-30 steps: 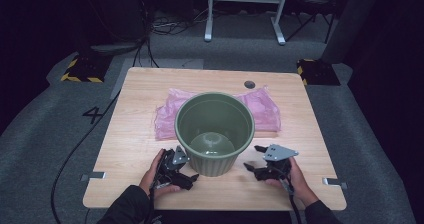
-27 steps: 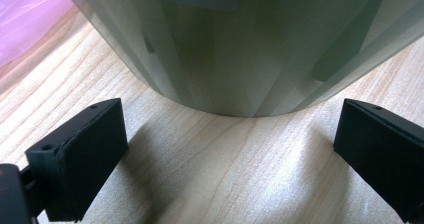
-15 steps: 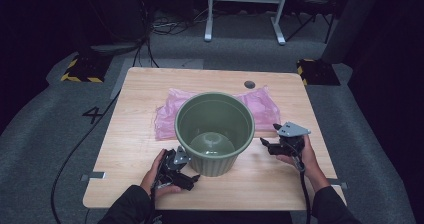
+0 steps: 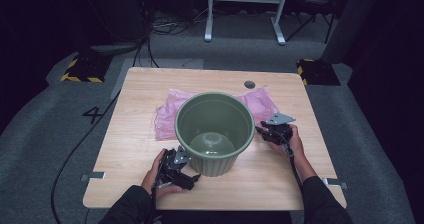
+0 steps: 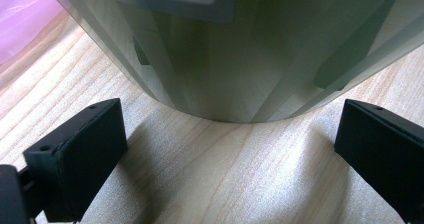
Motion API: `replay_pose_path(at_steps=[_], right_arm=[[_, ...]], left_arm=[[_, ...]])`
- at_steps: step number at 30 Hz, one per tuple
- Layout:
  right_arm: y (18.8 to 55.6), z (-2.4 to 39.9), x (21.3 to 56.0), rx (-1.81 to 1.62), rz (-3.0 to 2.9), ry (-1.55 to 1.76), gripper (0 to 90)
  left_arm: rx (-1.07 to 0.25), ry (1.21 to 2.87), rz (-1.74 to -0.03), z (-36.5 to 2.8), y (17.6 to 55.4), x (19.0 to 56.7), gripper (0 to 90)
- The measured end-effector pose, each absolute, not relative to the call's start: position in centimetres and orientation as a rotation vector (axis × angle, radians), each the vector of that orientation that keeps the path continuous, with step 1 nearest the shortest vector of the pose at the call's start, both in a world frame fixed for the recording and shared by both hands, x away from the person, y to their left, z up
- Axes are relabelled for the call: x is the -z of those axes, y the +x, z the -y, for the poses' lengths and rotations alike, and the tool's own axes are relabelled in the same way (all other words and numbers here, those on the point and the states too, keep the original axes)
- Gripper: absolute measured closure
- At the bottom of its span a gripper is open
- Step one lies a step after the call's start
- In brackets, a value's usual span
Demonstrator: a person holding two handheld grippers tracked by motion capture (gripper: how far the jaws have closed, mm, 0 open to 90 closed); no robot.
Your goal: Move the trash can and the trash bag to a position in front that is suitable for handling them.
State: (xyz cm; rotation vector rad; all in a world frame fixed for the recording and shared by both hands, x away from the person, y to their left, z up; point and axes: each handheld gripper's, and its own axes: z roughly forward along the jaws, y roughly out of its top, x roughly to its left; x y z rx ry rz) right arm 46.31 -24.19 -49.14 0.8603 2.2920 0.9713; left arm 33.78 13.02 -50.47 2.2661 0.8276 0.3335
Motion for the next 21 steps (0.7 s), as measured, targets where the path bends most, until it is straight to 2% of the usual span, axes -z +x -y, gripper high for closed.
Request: replay_pose_path(at_steps=[4,6,12,21], right_arm=[[46.7,24.6,49.6,-0.955,-2.320,0.887,86.2],[46.6,25.0,49.7,-0.953,-2.315,0.901,90.0],[45.9,26.9,49.6,-0.942,-2.300,0.935,90.0],[42.7,31.4,49.0,-0.924,-2.257,0.979,88.4]], left_arm=[[-0.334,2.265,-0.837,-13.0,33.8,50.5,0.0],[-0.333,2.265,-0.838,-13.0,33.8,50.5,0.0],[-0.335,2.265,-0.840,-13.0,33.8,50.4,0.0],[-0.335,2.263,-0.849,-13.0,33.8,50.5,0.0]])
